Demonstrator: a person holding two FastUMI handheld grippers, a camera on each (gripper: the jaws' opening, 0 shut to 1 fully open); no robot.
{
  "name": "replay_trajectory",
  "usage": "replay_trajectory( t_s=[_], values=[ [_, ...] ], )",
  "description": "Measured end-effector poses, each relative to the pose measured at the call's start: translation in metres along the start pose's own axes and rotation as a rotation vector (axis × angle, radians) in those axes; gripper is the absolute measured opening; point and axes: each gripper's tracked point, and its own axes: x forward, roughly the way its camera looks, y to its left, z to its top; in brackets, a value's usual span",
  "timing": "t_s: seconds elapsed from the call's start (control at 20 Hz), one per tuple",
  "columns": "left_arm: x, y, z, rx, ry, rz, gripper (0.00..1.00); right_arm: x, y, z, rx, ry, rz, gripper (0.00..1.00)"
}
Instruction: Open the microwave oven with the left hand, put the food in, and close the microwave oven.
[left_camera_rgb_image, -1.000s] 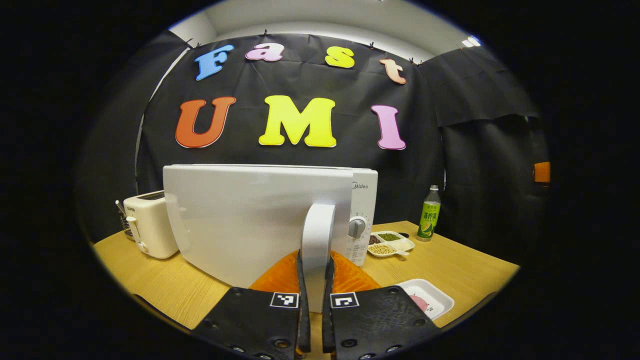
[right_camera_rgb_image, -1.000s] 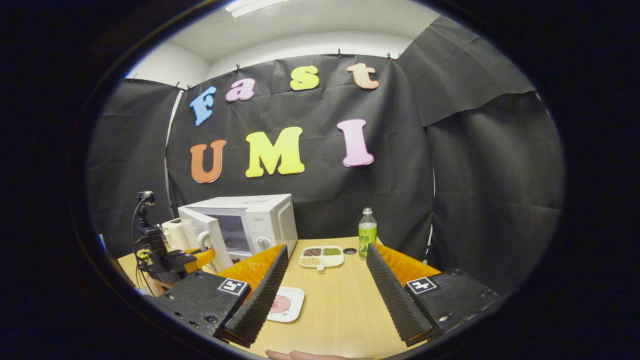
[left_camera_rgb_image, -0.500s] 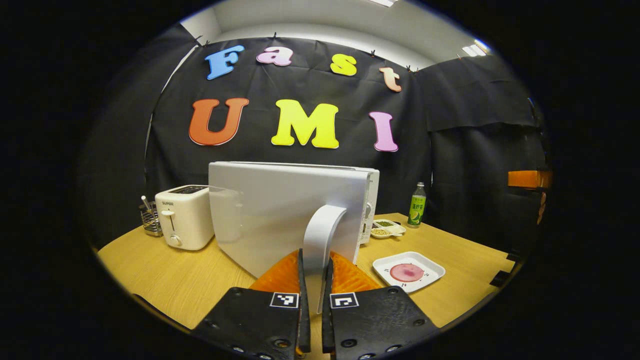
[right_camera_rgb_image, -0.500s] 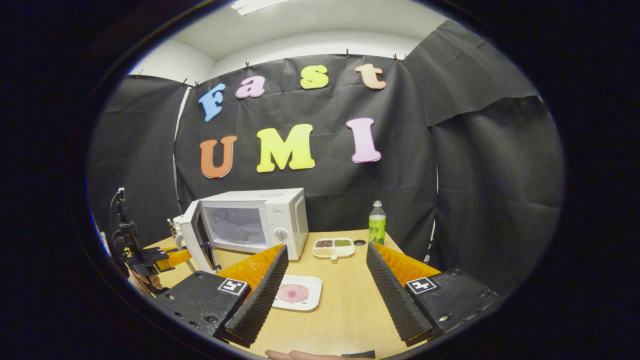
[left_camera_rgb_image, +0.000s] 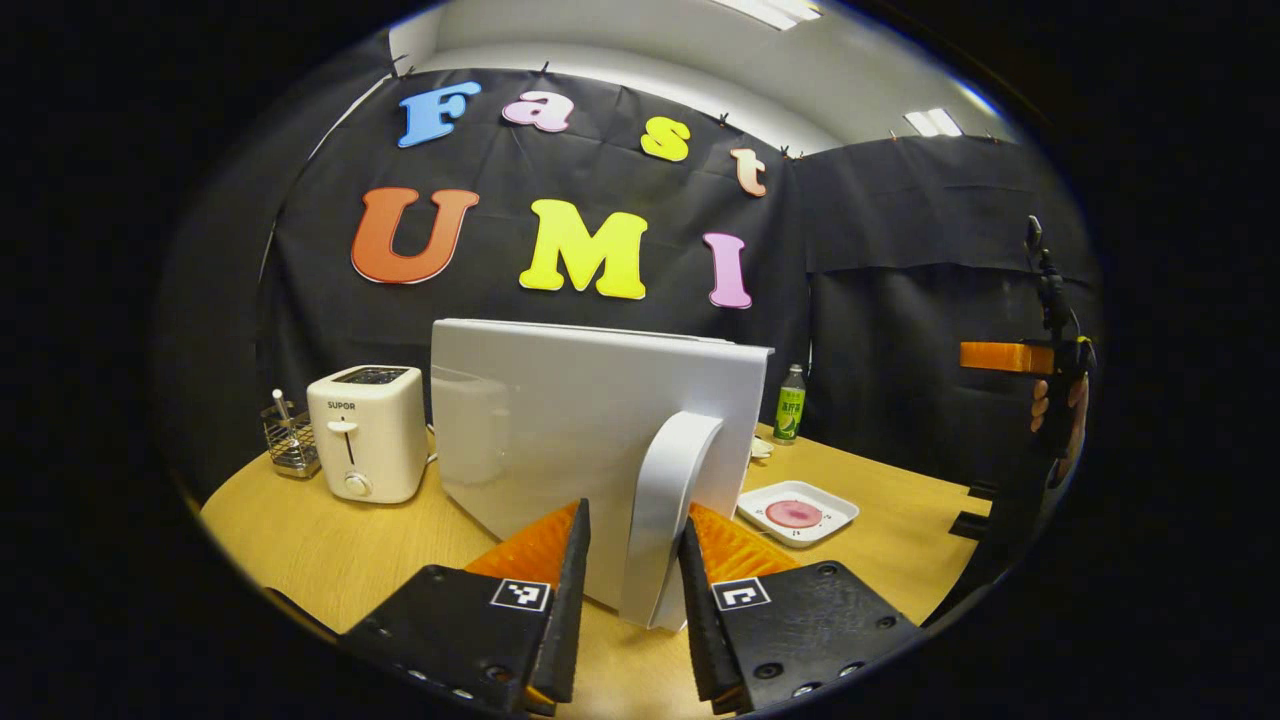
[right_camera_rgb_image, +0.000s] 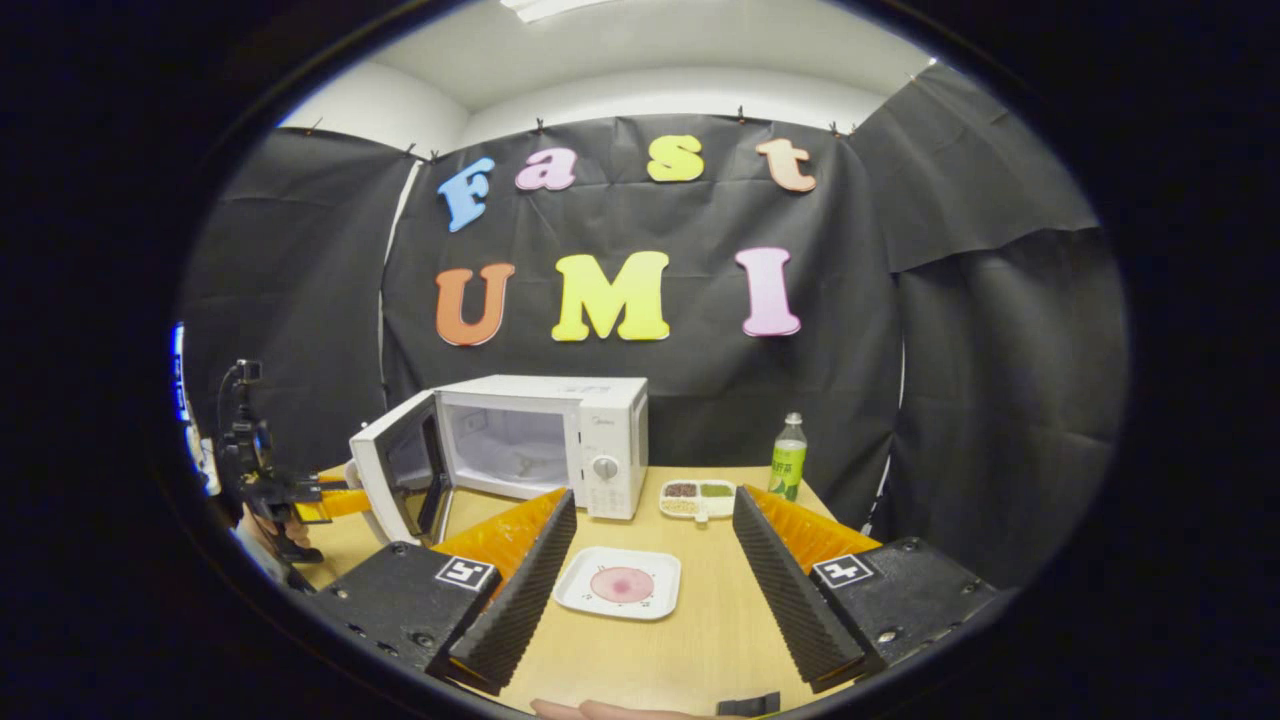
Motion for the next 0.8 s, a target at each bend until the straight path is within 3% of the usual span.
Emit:
replay_trajectory(
  t_s=[0.05, 0.1, 0.15, 0.2, 0.35, 0.45, 0.5, 0.55, 0.8],
  values=[
    [-0.010, 0.013, 0.002, 0.005, -0.012, 0.033, 0.38, 0.002, 0.001, -0.003, 0.003, 0.011, 0.003, 0.92],
    [-0.020, 0.020, 0.002, -0.002, -0.018, 0.048, 0.48, 0.005, 0.001, -0.005, 0.005, 0.020, 0.004, 1.00],
    [-0.034, 0.027, 0.002, -0.014, -0.021, 0.065, 0.41, 0.007, 0.002, -0.008, 0.006, 0.031, 0.003, 1.00],
    [-0.047, 0.033, 0.006, -0.030, -0.032, 0.084, 0.55, 0.010, 0.003, -0.010, 0.008, 0.040, 0.001, 1.00],
    [-0.088, 0.042, 0.012, -0.037, -0.052, 0.137, 0.82, 0.015, 0.010, -0.018, 0.015, 0.065, 0.016, 1.00],
    [-0.110, 0.058, 0.015, -0.019, -0.055, 0.227, 0.93, 0.021, 0.012, -0.026, 0.028, 0.089, 0.024, 1.00],
    [-0.122, 0.062, 0.018, -0.015, -0.051, 0.275, 0.80, 0.025, 0.010, -0.031, 0.039, 0.111, 0.021, 1.00],
    [-0.132, 0.062, 0.024, -0.009, -0.053, 0.315, 0.94, 0.029, 0.010, -0.035, 0.049, 0.131, 0.022, 1.00],
    [-0.159, 0.048, 0.069, 0.060, -0.077, 0.451, 0.95, 0.062, -0.001, -0.053, 0.025, 0.279, 0.035, 1.00]
  ],
)
